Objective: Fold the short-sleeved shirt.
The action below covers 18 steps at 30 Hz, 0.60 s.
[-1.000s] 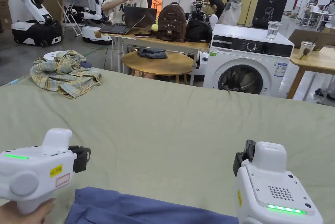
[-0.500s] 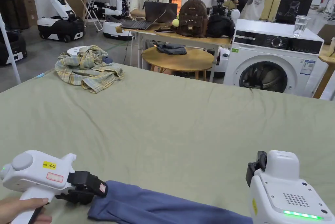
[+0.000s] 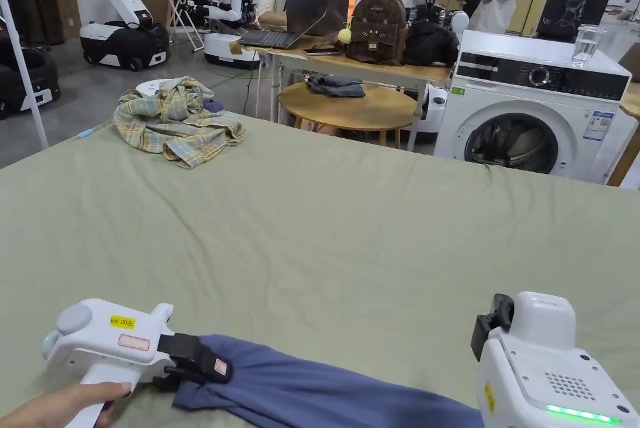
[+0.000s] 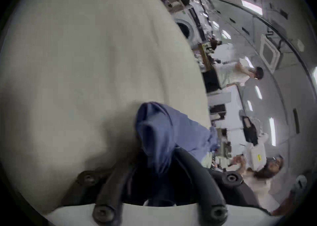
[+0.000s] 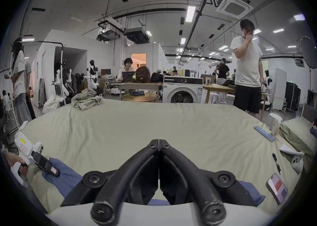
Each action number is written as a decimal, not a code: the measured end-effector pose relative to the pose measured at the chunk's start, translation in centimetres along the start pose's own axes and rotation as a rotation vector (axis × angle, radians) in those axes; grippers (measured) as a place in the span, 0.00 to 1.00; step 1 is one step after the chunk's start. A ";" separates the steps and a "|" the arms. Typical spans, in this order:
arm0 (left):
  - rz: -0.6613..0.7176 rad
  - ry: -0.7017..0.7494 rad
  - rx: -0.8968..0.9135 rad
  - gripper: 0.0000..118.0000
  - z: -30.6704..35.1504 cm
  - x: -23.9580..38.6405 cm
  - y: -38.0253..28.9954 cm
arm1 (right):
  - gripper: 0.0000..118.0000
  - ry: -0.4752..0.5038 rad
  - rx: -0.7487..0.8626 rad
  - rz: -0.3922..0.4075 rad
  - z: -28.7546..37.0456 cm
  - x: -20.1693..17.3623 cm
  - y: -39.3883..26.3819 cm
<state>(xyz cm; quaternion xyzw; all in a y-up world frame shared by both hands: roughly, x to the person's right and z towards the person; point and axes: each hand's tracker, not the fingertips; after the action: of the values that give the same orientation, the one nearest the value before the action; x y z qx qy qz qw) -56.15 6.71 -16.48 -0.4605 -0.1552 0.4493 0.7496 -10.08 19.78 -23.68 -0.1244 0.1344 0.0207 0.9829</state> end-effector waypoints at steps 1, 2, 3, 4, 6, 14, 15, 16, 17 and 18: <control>0.012 -0.081 0.033 0.06 0.1 0.1 -0.5 | 0.00 0.004 -0.001 0.002 0.0 0.0 0.0; -0.017 -0.061 0.052 0.05 0.3 0.6 -0.8 | 0.00 0.004 0.000 0.004 0.0 0.0 0.0; -0.049 -0.019 0.071 0.04 0.4 1.2 -1.2 | 0.00 0.002 0.000 0.009 0.0 0.0 -0.1; -0.041 -0.026 0.077 0.04 0.5 1.4 -1.3 | 0.00 0.001 0.005 0.014 0.0 0.1 -0.1; -0.053 -0.028 0.120 0.03 1.3 2.1 -1.5 | 0.00 -0.001 0.011 0.020 0.0 0.1 -0.2; -0.109 -0.038 0.187 0.03 6.3 5.0 -0.9 | 0.00 -0.001 0.001 0.012 -0.4 0.7 -0.3; -0.111 -0.028 0.210 0.03 7.4 5.2 -0.8 | 0.00 -0.001 -0.001 0.014 -0.4 0.7 -0.3; -0.115 -0.018 0.217 0.03 8.1 5.3 -0.8 | 0.00 0.002 -0.004 0.016 -0.5 0.6 -0.3; -0.109 -0.002 0.224 0.03 8.9 5.4 -0.7 | 0.00 0.005 -0.004 0.016 -0.5 0.5 -0.3; -0.117 0.039 0.237 0.03 9.6 5.5 -0.7 | 0.00 0.008 -0.005 0.017 -0.5 0.4 -0.3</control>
<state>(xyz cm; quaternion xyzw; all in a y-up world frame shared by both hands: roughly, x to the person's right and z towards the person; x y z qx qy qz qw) -58.99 16.41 -11.81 -0.3677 -0.1129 0.4110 0.8265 -9.80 19.40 -24.23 -0.1256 0.1392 0.0291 0.9818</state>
